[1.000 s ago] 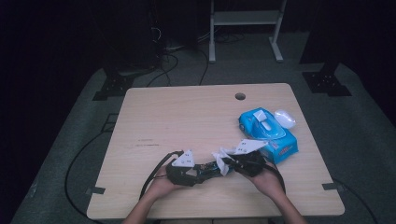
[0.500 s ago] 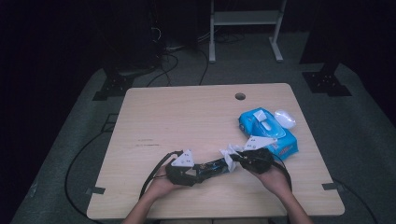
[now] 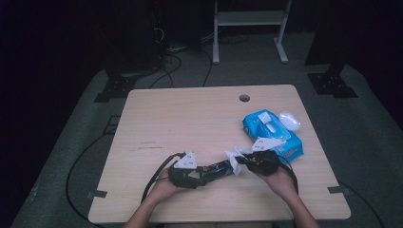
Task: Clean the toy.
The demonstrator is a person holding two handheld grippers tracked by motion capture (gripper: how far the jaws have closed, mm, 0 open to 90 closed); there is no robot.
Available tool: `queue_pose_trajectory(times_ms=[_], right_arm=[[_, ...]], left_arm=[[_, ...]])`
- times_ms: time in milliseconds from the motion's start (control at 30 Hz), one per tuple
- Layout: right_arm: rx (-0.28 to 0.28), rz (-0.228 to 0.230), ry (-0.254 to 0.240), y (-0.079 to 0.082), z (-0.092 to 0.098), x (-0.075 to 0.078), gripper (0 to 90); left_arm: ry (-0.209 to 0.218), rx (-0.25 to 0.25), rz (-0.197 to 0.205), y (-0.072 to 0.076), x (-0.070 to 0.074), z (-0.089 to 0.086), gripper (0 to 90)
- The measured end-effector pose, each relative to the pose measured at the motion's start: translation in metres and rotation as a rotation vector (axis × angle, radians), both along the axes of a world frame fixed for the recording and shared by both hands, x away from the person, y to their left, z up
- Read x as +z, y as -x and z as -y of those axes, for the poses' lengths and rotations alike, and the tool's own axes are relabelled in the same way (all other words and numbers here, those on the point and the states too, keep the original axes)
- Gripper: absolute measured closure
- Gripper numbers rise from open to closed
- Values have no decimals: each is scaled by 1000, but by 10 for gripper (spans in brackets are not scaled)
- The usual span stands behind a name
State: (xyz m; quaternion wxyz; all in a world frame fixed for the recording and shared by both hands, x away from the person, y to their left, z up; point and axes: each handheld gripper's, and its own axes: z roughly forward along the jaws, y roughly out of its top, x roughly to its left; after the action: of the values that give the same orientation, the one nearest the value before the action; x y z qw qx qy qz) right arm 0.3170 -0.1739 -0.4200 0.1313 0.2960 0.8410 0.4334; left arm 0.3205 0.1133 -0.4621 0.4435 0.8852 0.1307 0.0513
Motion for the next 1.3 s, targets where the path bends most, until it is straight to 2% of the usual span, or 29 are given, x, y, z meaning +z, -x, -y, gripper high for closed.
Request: queue_pose_trajectory(times_ms=[33,100,133,167,233,267,300,367,467,533,600,633,667,700,733,767,833,867,900,967,1000,1033,1067,1100,1167,1233,1267,1300], right_arm=[[29,8,13,1,-13,0,834],[53,8,17,2,-26,-1,833],[53,8,17,2,-26,-1,833],[88,2,12,3,-41,-1,833],[132,-2,11,6,-58,-2,834],[132,-2,11,6,-58,-2,834],[161,8,10,9,-72,-3,833],[175,16,21,10,-79,-2,833],[171,22,35,9,-77,-1,833],[132,32,53,5,-66,-1,834],[110,20,36,4,-60,-2,834],[122,16,7,7,-63,-4,833],[122,16,7,7,-63,-4,833],[169,4,-25,13,-73,-6,833],[169,4,-25,13,-73,-6,833],[201,10,-11,15,-82,-4,833],[202,8,-7,15,-82,-4,834],[175,19,6,12,-75,-3,833],[175,19,6,12,-75,-3,833],[121,24,26,7,-57,-2,833],[121,24,26,7,-57,-2,833],[79,23,32,4,-40,-2,834],[79,23,32,4,-40,-2,834],[34,16,20,0,-23,0,834],[14,19,25,-1,-16,1,834],[-29,-1,2,-5,3,1,833],[-29,-1,2,-5,3,1,833],[-53,-4,17,-6,9,1,833]], left_arm=[[1,1,1,0,0,1,581],[-1,1,2,0,0,2,581],[-1,1,2,0,0,2,581],[1,2,1,0,0,2,581],[2,3,-2,0,0,2,581],[3,3,-4,0,0,2,581],[5,3,-4,0,0,1,581],[5,2,-4,0,0,1,581],[6,2,-4,0,-1,1,581],[6,4,-2,0,-1,2,581],[4,1,-3,0,0,2,580],[6,2,-4,-1,-1,2,581],[6,2,-4,-1,-1,2,581],[5,3,-4,-1,-1,2,581],[5,3,-4,-1,-1,2,581],[7,4,-3,0,-1,2,581],[7,4,-2,0,-1,2,581],[6,4,0,0,-1,2,581],[5,3,0,0,-1,2,581],[5,0,1,-1,-1,1,581],[5,0,1,-1,-1,1,581],[5,1,1,0,-1,1,581],[6,1,2,0,-1,1,581],[5,0,2,-1,0,1,581],[1,-1,5,-1,0,1,581],[-4,-2,9,-1,0,1,581],[-4,-2,9,-1,0,1,581],[-2,0,7,-1,0,0,581]])
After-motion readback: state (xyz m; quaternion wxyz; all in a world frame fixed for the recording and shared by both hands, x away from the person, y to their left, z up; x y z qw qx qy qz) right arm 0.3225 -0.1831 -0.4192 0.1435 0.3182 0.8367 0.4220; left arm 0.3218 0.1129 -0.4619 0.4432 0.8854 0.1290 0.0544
